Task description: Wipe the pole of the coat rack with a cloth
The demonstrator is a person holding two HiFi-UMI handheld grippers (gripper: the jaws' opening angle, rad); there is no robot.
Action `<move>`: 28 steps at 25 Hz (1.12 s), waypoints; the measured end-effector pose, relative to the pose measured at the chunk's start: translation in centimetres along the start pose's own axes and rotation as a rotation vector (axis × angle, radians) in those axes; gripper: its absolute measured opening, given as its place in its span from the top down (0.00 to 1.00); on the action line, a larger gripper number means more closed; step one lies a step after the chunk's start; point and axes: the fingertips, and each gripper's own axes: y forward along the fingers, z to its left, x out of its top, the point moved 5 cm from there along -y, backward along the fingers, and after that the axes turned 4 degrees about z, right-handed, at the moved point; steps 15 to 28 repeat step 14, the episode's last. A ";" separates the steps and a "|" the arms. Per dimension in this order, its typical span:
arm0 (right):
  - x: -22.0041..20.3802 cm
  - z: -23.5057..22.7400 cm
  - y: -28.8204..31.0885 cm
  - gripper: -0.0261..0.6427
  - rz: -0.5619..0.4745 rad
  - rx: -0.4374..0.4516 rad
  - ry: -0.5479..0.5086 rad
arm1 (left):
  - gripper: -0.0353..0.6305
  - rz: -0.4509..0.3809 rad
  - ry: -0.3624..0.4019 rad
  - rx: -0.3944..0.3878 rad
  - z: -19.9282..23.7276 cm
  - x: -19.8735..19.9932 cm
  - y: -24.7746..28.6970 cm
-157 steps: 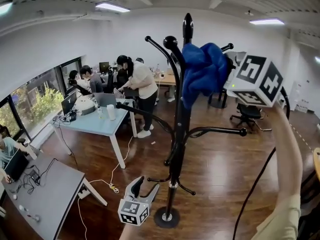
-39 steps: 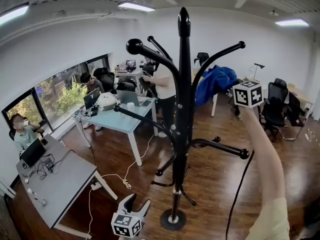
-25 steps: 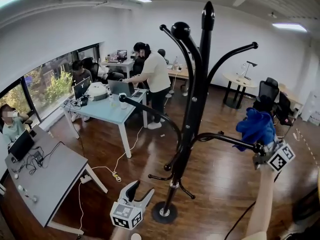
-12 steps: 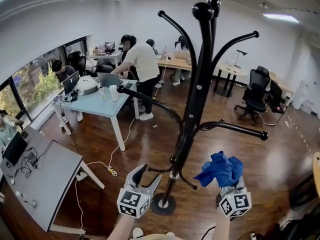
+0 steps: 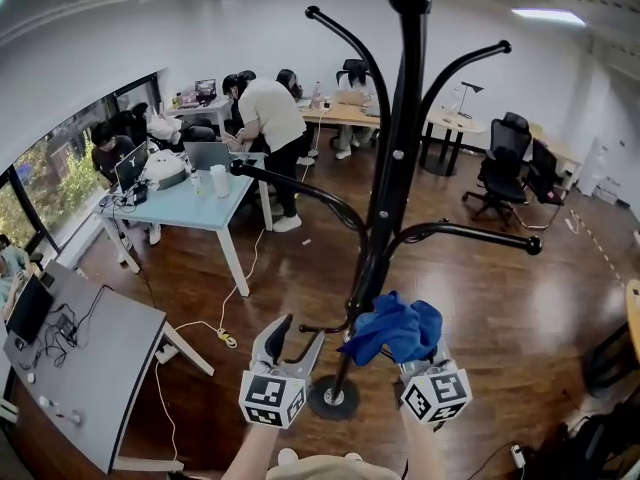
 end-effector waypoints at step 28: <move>0.7 3.0 2.3 0.84 0.014 0.019 -0.140 | 0.59 -0.022 0.015 0.026 0.4 0.7 -0.7</move>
